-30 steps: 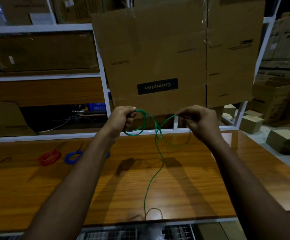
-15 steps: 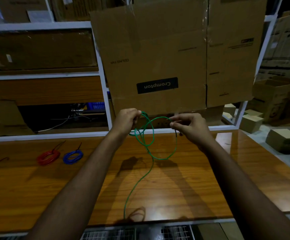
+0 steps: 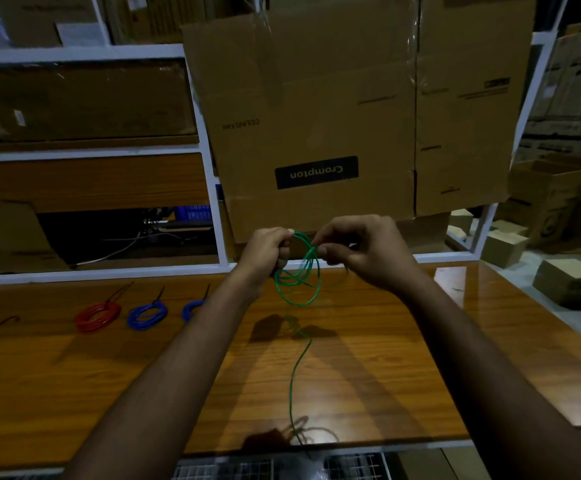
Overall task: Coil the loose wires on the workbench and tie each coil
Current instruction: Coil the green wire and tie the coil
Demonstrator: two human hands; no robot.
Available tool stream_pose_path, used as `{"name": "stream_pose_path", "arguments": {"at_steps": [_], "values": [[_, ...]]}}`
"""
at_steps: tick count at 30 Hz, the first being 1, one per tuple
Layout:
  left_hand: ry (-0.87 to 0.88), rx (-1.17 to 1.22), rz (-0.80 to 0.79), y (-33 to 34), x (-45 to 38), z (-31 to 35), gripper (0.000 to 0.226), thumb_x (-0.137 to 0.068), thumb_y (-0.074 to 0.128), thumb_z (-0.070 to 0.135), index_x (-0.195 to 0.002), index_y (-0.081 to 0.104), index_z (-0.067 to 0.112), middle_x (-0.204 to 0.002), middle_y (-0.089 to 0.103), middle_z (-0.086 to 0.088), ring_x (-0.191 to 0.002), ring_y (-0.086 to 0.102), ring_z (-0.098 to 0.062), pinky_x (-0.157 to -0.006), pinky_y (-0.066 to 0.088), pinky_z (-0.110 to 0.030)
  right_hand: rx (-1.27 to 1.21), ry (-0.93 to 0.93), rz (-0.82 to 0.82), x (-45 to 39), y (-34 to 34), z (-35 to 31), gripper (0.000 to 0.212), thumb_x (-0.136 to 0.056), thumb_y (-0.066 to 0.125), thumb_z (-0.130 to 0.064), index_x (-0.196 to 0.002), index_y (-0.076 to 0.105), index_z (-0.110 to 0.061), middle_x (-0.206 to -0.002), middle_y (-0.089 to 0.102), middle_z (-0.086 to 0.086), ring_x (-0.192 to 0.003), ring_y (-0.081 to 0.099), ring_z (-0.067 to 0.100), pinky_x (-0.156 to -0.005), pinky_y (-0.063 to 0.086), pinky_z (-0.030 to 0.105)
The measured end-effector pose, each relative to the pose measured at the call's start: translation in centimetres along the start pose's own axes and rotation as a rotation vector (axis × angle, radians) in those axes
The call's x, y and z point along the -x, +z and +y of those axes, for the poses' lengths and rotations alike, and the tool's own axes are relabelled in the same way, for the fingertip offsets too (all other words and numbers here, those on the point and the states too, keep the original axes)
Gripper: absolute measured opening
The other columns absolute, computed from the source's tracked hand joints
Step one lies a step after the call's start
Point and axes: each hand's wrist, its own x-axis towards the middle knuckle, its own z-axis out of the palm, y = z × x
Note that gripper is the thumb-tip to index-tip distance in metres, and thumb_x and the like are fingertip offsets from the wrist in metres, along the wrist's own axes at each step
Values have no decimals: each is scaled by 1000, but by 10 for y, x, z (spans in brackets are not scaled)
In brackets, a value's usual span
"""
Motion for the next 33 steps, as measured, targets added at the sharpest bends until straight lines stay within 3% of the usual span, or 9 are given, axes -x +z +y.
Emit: {"name": "stream_pose_path", "arguments": {"at_steps": [3, 6, 9, 12, 14, 17, 23, 28, 33], "values": [[-69, 97, 20, -7, -4, -1, 37, -104, 41, 20, -67, 39, 21, -48, 29, 9, -42, 22, -9, -43, 18, -24, -21, -49, -116, 2, -5, 4, 21, -91, 64, -3, -87, 71, -23, -101, 70, -10, -98, 66, 4, -83, 55, 22], [-99, 196, 24, -14, -6, 1, 38, -105, 38, 22, -67, 38, 22, -47, 28, 10, -40, 20, -8, -42, 15, -24, 11, 97, -165, 5, -15, 19, 25, -94, 56, -6, -77, 70, -18, -98, 71, -7, -92, 68, 7, -84, 57, 29], [-113, 292, -39, -19, -7, 4, 39, -105, 37, 24, -67, 36, 22, -47, 25, 9, -39, 19, -7, -42, 12, -24, 472, 289, -268, 5, -18, 35, 22, -98, 53, -23, -86, 71, -19, -91, 71, 0, -80, 65, 13, -74, 56, 34], [-125, 405, -135, -14, -5, 8, 40, -106, 34, 27, -66, 36, 21, -49, 22, 8, -39, 17, -7, -41, 12, -23, 564, 227, -102, 7, -4, 36, 17, -98, 52, -25, -94, 68, -20, -95, 66, -1, -88, 57, 12, -76, 51, 33], [-115, 438, -173, -8, -3, 11, 40, -106, 34, 28, -67, 35, 21, -49, 22, 8, -39, 17, -7, -41, 12, -22, 404, 167, 21, 8, 6, 28, 19, -99, 51, -33, -98, 65, -21, -94, 62, -5, -88, 53, 11, -74, 47, 32], [-85, 440, -190, -3, -3, 13, 39, -106, 35, 30, -68, 36, 21, -49, 24, 8, -39, 18, -6, -40, 13, -21, 13, 278, -94, 7, 18, 23, 28, -94, 58, -49, -102, 63, -23, -90, 66, -3, -82, 62, 13, -68, 46, 29], [-63, 411, -179, -6, -5, 12, 39, -106, 35, 34, -69, 37, 21, -51, 25, 8, -40, 18, -6, -43, 10, -24, -633, 520, -215, 13, 22, 38, 21, -94, 58, -4, -115, 63, -8, -84, 69, 5, -78, 65, 17, -76, 47, 35], [-53, 496, -123, -17, -13, 10, 39, -107, 33, 34, -70, 36, 21, -49, 24, 9, -38, 18, -6, -42, 10, -24, -1119, 561, -351, 28, 11, 67, 17, -89, 70, -19, -95, 62, -5, -62, 41, 0, -47, 36, 8, -61, 48, 28], [-147, 653, -197, -12, -11, 5, 40, -106, 33, 36, -70, 36, 20, -47, 24, 8, -36, 19, -5, -40, 11, -21, -1465, 360, -370, 46, 1, 90, 35, -87, 64, -13, -120, 55, -2, -81, 47, 2, -79, 44, 19, -81, 36, 38]]}}
